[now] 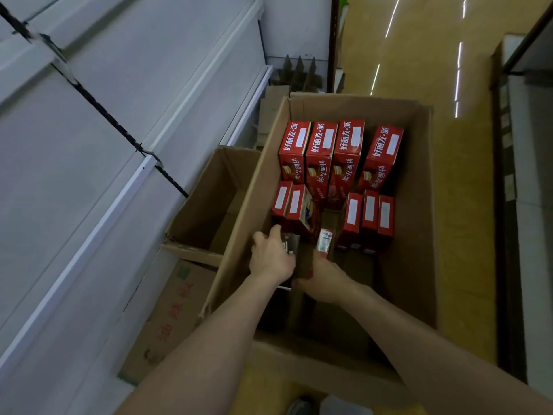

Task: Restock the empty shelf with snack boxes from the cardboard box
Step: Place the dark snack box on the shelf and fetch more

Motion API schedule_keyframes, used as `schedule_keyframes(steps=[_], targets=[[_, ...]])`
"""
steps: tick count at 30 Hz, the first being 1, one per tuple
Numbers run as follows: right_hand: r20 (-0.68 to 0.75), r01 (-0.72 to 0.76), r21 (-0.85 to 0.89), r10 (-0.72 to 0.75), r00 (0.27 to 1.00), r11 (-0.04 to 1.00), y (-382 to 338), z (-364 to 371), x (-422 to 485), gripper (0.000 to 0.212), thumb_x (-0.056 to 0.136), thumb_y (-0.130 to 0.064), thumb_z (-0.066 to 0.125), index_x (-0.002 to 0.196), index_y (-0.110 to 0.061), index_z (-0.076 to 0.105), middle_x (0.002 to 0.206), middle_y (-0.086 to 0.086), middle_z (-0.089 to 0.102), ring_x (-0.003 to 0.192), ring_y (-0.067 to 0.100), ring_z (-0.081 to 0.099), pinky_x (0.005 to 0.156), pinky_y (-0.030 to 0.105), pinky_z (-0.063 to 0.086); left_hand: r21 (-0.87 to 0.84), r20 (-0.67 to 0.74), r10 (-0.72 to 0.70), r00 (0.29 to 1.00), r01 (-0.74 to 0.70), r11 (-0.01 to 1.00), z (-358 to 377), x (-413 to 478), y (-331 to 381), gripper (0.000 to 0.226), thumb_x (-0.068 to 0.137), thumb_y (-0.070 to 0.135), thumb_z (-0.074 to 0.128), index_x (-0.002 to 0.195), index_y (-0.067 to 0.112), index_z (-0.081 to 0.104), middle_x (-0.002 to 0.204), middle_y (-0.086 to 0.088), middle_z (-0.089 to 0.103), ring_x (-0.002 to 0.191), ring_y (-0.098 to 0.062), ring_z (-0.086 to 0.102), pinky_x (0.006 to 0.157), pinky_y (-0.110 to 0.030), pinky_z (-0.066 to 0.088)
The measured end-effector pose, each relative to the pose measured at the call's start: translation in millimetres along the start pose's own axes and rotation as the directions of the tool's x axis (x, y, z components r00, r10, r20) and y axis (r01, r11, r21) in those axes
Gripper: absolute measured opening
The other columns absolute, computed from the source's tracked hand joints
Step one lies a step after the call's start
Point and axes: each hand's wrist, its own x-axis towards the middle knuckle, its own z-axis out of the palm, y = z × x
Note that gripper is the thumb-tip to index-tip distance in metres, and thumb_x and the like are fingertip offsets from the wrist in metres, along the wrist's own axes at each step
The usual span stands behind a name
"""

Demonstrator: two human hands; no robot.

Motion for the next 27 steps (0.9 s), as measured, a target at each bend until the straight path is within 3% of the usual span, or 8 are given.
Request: schedule_keyframes(steps=[4, 7, 9, 14, 17, 20, 23, 27], targets=[[0.041, 0.003, 0.123, -0.008, 0.999, 0.992, 6, 8, 3, 0.077, 0.079, -0.021, 0.074, 0.139, -0.024, 0.026, 0.118, -0.001, 0.056, 0.101, 0.013, 0.061, 0.084, 0.031, 0.053, -0.409, 0.204, -0.119, 0.972, 0.195, 0.891, 0, 5, 0, 0.058, 0.094, 0.022, 0.061, 0.146, 0.028, 0.035, 0.137, -0.006, 0.048, 0.113, -0.023, 0.055, 0.088, -0.039, 0.053], [-0.012, -0.005, 0.264, 0.008, 1.0, 0.965, 9, 11, 7, 0.094, 0.074, -0.027, 0.079, 0.145, -0.023, 0.018, 0.13, 0.0, 0.051, 0.117, 0.019, 0.054, 0.098, 0.038, 0.048, -0.524, 0.336, -0.184, 0.924, 0.346, 0.778, 3, 5, -4, 0.042, 0.099, 0.038, 0.051, 0.139, 0.027, 0.046, 0.122, -0.002, 0.059, 0.101, -0.017, 0.056, 0.078, -0.034, 0.05], [-0.08, -0.038, 0.34, 0.069, 0.994, 0.94, 8, 10, 7, 0.095, 0.076, -0.027, 0.078, 0.146, -0.023, 0.014, 0.133, 0.002, 0.049, 0.121, 0.023, 0.052, 0.099, 0.04, 0.047, -0.576, 0.421, -0.215, 0.881, 0.443, 0.687, 7, 6, -9, 0.04, 0.098, 0.048, 0.047, 0.129, 0.025, 0.056, 0.114, -0.003, 0.063, 0.099, -0.018, 0.058, 0.08, -0.035, 0.051], [-0.184, -0.083, 0.332, 0.151, 0.971, 0.94, 2, -11, -3, 0.076, 0.08, -0.021, 0.073, 0.142, -0.023, 0.029, 0.13, 0.004, 0.051, 0.119, 0.023, 0.053, 0.094, 0.038, 0.048, -0.567, 0.491, -0.255, 0.833, 0.528, 0.632, 16, 1, -19, 0.044, 0.098, 0.045, 0.047, 0.135, 0.022, 0.053, 0.127, -0.012, 0.06, 0.118, -0.029, 0.055, 0.104, -0.044, 0.041], [-0.166, -0.019, 0.383, 0.09, 0.982, 0.924, -3, -40, -26, 0.052, 0.08, -0.022, 0.072, 0.125, -0.022, 0.046, 0.114, 0.001, 0.06, 0.105, 0.019, 0.06, 0.091, 0.042, 0.053, -0.574, 0.48, -0.254, 0.84, 0.52, 0.633, 15, -8, -24, 0.047, 0.099, 0.043, 0.047, 0.139, 0.02, 0.05, 0.135, -0.013, 0.056, 0.125, -0.032, 0.05, 0.107, -0.045, 0.038], [-0.163, 0.047, 0.431, 0.027, 0.986, 0.901, -12, -79, -63, 0.022, 0.087, -0.02, 0.065, 0.103, -0.026, 0.051, 0.101, 0.0, 0.065, 0.093, 0.016, 0.063, 0.079, 0.034, 0.057, -0.64, 0.441, -0.248, 0.863, 0.496, 0.587, 6, -12, -27, 0.049, 0.095, 0.048, 0.052, 0.133, 0.018, 0.057, 0.126, -0.015, 0.062, 0.117, -0.033, 0.057, 0.105, -0.049, 0.043], [-0.211, 0.075, 0.525, 0.044, 0.977, 0.848, -12, -112, -96, 0.029, 0.088, -0.022, 0.064, 0.114, -0.019, 0.053, 0.102, 0.005, 0.071, 0.092, 0.019, 0.068, 0.071, 0.033, 0.06, -0.703, 0.468, -0.209, 0.858, 0.506, 0.501, -10, -17, -26, 0.052, 0.092, 0.056, 0.052, 0.126, 0.017, 0.061, 0.126, -0.018, 0.061, 0.118, -0.033, 0.055, 0.108, -0.05, 0.04], [-0.24, 0.104, 0.665, 0.08, 0.967, 0.74, -5, -138, -133, 0.031, 0.088, -0.019, 0.059, 0.119, -0.013, 0.055, 0.101, 0.01, 0.073, 0.098, 0.026, 0.067, 0.073, 0.037, 0.058, -0.813, 0.537, 0.03, 0.843, 0.508, 0.286, -32, -37, -6, 0.045, 0.091, 0.054, 0.055, 0.11, 0.014, 0.067, 0.112, -0.022, 0.066, 0.111, -0.037, 0.058, 0.104, -0.055, 0.04]])
